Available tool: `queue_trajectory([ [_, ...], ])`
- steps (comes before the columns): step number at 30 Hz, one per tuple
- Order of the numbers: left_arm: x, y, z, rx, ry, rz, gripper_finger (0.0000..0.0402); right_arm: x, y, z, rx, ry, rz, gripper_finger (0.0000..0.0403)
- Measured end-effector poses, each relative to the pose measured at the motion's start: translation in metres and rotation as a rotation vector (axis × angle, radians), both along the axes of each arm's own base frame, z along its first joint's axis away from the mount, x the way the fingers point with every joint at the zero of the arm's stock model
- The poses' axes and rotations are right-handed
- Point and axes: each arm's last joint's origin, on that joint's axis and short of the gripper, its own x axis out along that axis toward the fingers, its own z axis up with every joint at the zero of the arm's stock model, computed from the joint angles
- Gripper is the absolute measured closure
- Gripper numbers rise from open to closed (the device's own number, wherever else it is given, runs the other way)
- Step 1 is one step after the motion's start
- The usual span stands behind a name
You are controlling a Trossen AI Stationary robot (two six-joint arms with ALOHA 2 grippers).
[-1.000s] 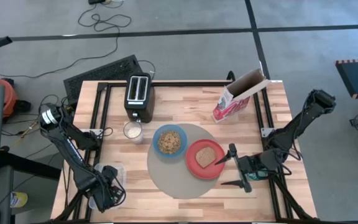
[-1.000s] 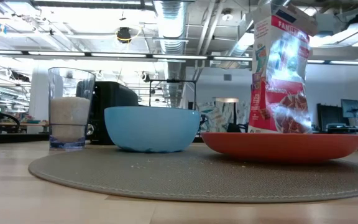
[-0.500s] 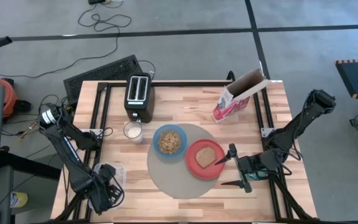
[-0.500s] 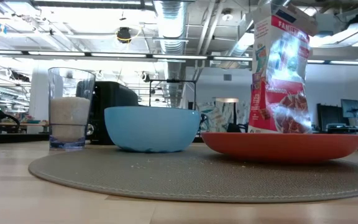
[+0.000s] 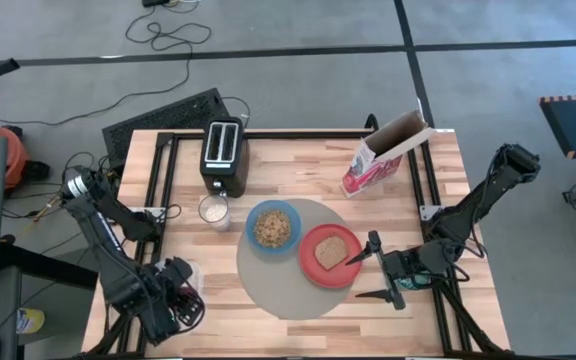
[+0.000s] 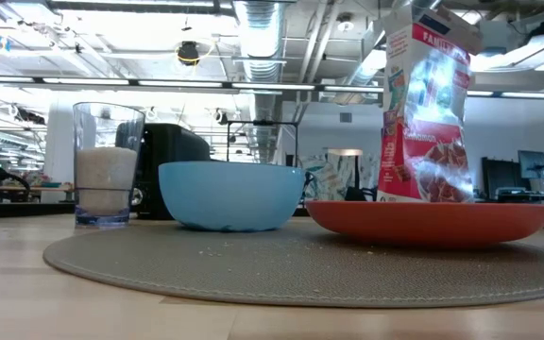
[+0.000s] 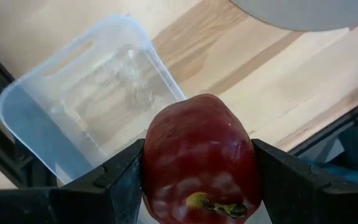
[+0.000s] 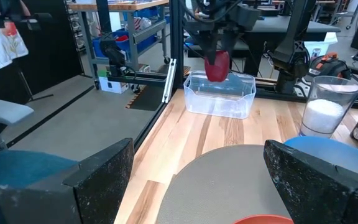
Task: Arrange a breakfast setting
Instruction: Put the apple on the gray placemat
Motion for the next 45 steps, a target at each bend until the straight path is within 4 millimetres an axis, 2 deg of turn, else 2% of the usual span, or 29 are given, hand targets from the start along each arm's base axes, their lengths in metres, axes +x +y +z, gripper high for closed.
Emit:
queue_trajectory([
  [11, 0.028, 0.012, 0.001, 0.013, -0.104, -0.088, 0.016, 0.0, 0.0, 0.0, -0.001, 0.001, 0.0, 0.0017],
  [21, 0.065, 0.015, 0.01, -0.008, -0.364, -0.22, 0.0159, 0.0, 0.0, 0.0, -0.001, 0.001, 0.0, 0.0017],
  [28, 0.084, 0.018, 0.018, 0.026, -0.504, -0.298, 0.0159, 0.0, 0.0, 0.0, -0.001, 0.001, 0.0, 0.0017],
  [32, 0.101, 0.016, 0.026, 0.063, -0.503, -0.339, 0.0159, 0.0, 0.0, 0.0, 0.0, 0.0, 0.0, 0.0017],
  [35, 0.12, 0.011, 0.033, 0.093, -0.495, -0.382, 0.0159, 0.0, 0.0, 0.0, 0.001, -0.001, 0.0, 0.0017],
  [38, 0.138, 0.009, 0.035, 0.118, -0.415, -0.416, 0.0159, 0.0, 0.001, 0.0, 0.008, 0.001, 0.002, 0.0017],
  [45, 0.166, 0.015, 0.016, 0.195, -0.121, -0.419, 0.0159, -0.003, 0.003, 0.0, 0.009, 0.003, 0.017, 0.0017],
])
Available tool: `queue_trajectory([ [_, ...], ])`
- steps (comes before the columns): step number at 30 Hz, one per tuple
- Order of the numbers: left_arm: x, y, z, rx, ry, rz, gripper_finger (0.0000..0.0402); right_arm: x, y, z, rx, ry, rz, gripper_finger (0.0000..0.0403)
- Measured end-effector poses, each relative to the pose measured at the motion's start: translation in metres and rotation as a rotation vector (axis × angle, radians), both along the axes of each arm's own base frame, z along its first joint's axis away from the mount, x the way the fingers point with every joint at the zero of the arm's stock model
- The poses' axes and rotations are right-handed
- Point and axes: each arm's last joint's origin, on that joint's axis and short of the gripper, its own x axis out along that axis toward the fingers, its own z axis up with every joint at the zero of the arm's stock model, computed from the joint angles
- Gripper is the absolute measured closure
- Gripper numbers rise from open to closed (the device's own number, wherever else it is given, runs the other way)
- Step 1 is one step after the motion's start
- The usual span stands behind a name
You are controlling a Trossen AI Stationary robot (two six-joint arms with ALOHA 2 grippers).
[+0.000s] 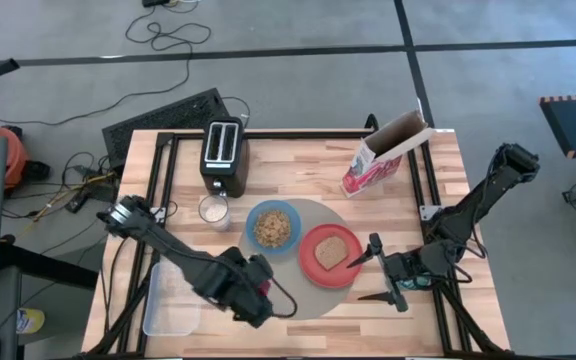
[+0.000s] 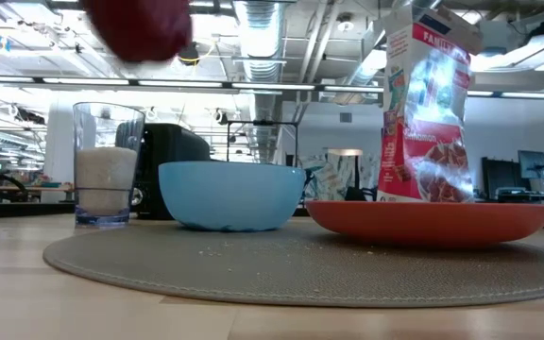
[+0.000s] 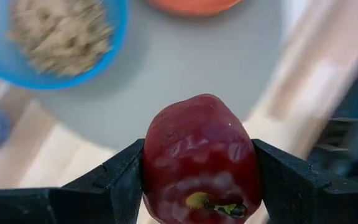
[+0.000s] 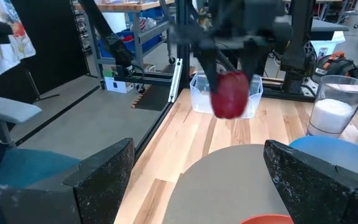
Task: Arrange a breakfast setting
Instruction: Put the apple on the gray placemat
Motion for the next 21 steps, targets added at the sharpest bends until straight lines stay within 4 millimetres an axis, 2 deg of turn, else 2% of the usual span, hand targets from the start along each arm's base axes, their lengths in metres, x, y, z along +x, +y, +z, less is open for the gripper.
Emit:
queue_trajectory([
  [7, 0.022, 0.018, -0.042, 0.031, 0.242, -0.01, 0.0159, 0.0, 0.0, -0.001, -0.006, 0.006, 0.0, 0.0017],
  [16, 0.049, 0.031, -0.089, 0.046, 0.379, -0.078, 0.0159, 0.0, 0.0, -0.001, -0.008, 0.007, -0.001, 0.0017],
  [21, 0.057, 0.033, -0.102, 0.018, 0.396, -0.125, 0.0159, 0.0, 0.0, -0.001, -0.01, 0.007, 0.0, 0.0017],
])
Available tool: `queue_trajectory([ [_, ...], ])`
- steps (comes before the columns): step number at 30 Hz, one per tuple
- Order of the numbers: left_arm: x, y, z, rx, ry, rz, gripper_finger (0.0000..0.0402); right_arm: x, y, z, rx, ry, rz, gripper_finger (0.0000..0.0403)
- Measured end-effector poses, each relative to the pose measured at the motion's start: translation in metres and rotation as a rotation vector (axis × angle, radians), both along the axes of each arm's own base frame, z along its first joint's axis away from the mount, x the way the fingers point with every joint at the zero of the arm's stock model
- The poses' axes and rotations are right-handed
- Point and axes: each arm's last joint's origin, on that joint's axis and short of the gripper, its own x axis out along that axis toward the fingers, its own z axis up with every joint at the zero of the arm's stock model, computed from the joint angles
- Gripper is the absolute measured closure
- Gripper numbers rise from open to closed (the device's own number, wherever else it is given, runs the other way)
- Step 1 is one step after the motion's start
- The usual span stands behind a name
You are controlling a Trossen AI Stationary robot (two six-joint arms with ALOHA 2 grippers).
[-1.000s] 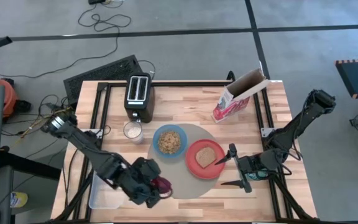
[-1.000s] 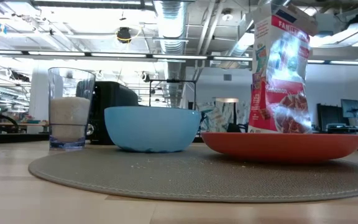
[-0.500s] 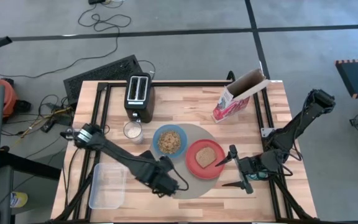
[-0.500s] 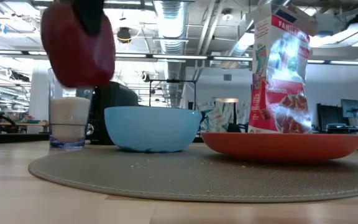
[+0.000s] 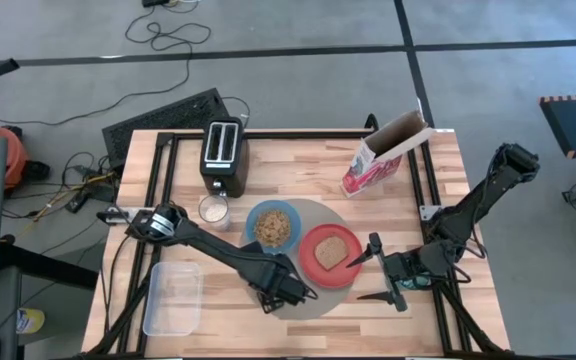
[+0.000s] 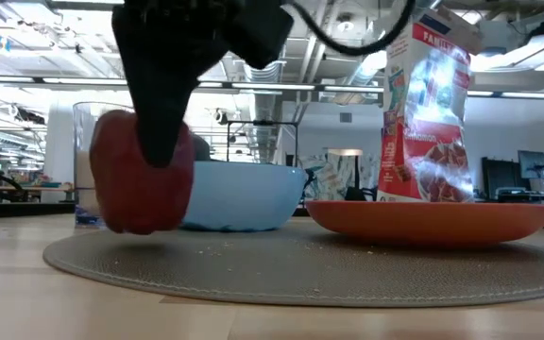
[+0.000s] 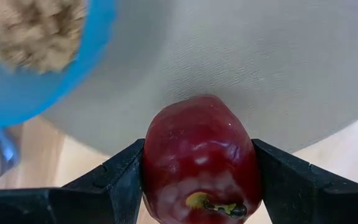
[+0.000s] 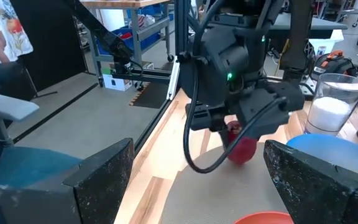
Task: Arrange a breakfast setting
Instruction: Put the apple on the gray placemat
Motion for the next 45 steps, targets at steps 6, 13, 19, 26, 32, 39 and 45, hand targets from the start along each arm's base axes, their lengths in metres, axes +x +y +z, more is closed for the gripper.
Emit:
queue_trajectory([
  [6, 0.007, -0.005, 0.0, -0.106, -0.049, -0.042, 0.0159, 0.0, 0.0, 0.0, -0.002, 0.002, 0.0, 0.0017],
  [13, 0.009, -0.004, -0.012, -0.144, -0.007, -0.032, 0.0159, 0.0, 0.0, 0.0, -0.002, 0.002, 0.0, 0.0017],
  [19, 0.01, -0.005, -0.012, -0.128, -0.02, -0.042, 0.0159, 0.0, 0.0, 0.0, -0.001, 0.002, -0.003, 0.0017],
  [26, 0.01, -0.005, -0.012, -0.116, -0.026, -0.047, 0.0139, 0.0, -0.001, 0.0, 0.0, 0.003, -0.004, 0.0017],
  [32, 0.011, -0.004, -0.013, -0.113, -0.027, -0.048, 0.0118, 0.0, -0.001, 0.0, -0.001, 0.003, -0.003, 0.0017],
  [39, 0.011, -0.004, -0.013, -0.104, -0.029, -0.049, 0.0097, 0.0, -0.001, 0.0, -0.001, 0.003, -0.003, 0.0017],
  [45, 0.011, -0.004, -0.013, -0.102, -0.03, -0.051, 0.0068, 0.0, -0.001, 0.0, -0.001, 0.003, -0.003, 0.0017],
])
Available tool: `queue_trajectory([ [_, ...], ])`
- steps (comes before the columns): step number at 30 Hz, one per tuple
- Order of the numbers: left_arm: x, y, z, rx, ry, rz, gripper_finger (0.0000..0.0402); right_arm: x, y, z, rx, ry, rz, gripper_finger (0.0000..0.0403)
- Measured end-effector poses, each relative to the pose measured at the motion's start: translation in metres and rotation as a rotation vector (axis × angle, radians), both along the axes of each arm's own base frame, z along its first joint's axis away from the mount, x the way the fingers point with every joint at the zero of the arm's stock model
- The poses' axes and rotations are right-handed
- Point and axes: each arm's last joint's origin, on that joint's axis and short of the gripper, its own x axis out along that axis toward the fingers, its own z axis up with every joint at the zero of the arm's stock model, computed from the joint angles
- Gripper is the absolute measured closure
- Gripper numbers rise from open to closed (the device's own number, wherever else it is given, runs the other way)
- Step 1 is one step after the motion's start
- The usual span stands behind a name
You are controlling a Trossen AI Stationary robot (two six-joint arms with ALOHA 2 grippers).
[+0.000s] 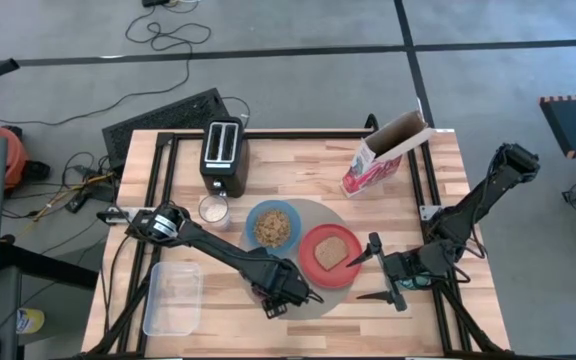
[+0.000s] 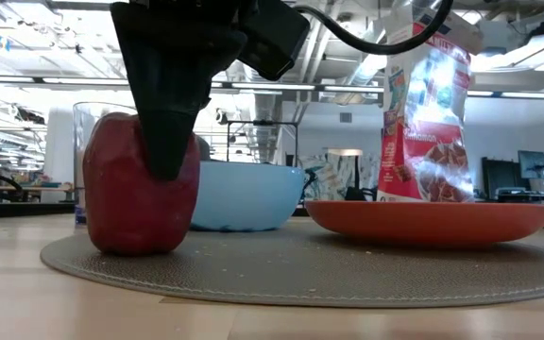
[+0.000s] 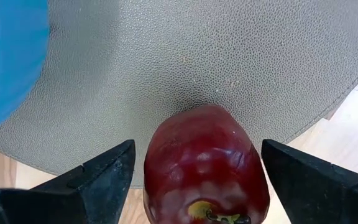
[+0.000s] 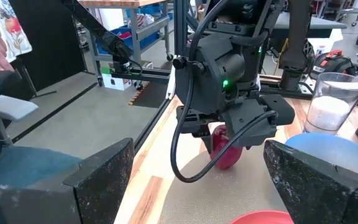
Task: Arrange a breakfast setting
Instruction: Put the apple on the gray placemat, then put the blue spoon on the gray placemat to the left of the blue bowl
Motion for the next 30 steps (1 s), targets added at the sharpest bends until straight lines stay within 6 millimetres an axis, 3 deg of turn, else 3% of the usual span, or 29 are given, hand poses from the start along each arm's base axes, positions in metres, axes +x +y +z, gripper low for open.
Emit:
queue_trajectory([
  [15, 0.003, 0.005, 0.005, -0.021, 0.005, 0.0, 0.0058, 0.0, 0.0, 0.0, 0.0, 0.0, 0.0, 0.0017],
  [22, 0.004, 0.006, 0.025, 0.016, -0.004, -0.002, 0.0058, 0.0, 0.0, 0.0, -0.001, 0.0, 0.0, 0.0017],
  [30, 0.004, 0.0, 0.062, 0.068, -0.088, -0.04, 0.0058, 0.0, 0.0, 0.0, 0.022, 0.007, 0.001, 0.0017],
])
